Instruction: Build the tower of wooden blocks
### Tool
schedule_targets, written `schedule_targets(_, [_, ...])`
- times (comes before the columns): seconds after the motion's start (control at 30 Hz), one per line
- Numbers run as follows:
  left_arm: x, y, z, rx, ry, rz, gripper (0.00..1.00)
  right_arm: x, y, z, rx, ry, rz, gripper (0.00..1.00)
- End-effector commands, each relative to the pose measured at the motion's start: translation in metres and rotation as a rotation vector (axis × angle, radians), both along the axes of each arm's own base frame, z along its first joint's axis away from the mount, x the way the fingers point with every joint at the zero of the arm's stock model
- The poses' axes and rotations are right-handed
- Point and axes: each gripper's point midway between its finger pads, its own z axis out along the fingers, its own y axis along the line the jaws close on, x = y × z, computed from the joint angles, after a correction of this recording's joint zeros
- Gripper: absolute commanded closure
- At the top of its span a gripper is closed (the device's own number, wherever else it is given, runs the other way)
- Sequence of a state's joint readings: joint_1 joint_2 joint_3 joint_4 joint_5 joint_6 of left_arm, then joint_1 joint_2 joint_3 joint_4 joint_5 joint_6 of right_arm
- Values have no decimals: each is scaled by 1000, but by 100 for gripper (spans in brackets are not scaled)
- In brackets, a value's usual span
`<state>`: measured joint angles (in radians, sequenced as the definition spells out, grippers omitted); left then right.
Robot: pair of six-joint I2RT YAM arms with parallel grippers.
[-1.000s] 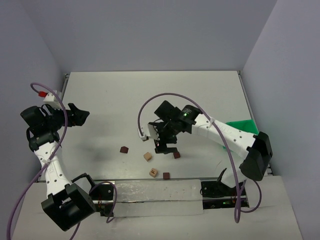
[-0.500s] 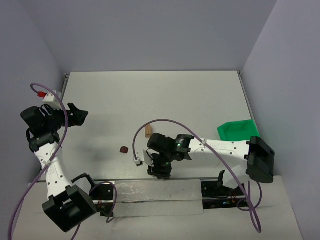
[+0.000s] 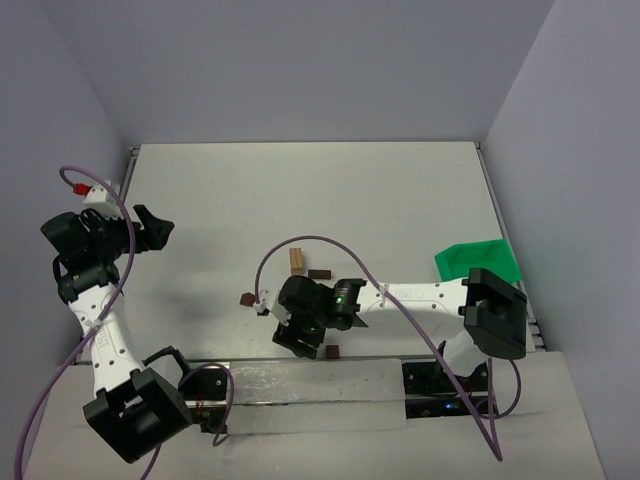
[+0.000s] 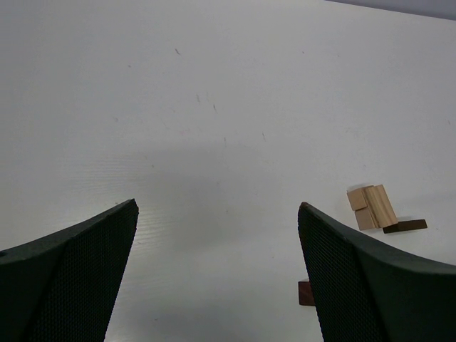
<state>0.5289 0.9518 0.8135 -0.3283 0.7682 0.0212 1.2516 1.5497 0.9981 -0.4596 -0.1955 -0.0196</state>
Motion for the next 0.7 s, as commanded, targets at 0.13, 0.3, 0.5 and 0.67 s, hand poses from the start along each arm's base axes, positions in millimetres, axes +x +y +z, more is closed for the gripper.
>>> schedule_targets(0.13, [8, 5, 16, 33, -59, 14, 1, -3, 21, -7, -11, -20, -40, 32])
schedule_targets(0.3, [8, 5, 15, 37, -59, 17, 1, 8, 17, -20, -57, -60, -74, 35])
schedule_targets(0.5, [9, 7, 12, 34, -55, 19, 1, 16, 14, -22, -68, -88, -104, 39])
schedule_targets(0.67, [10, 7, 12, 34, -56, 17, 1, 29, 12, -25, -84, -110, -137, 42])
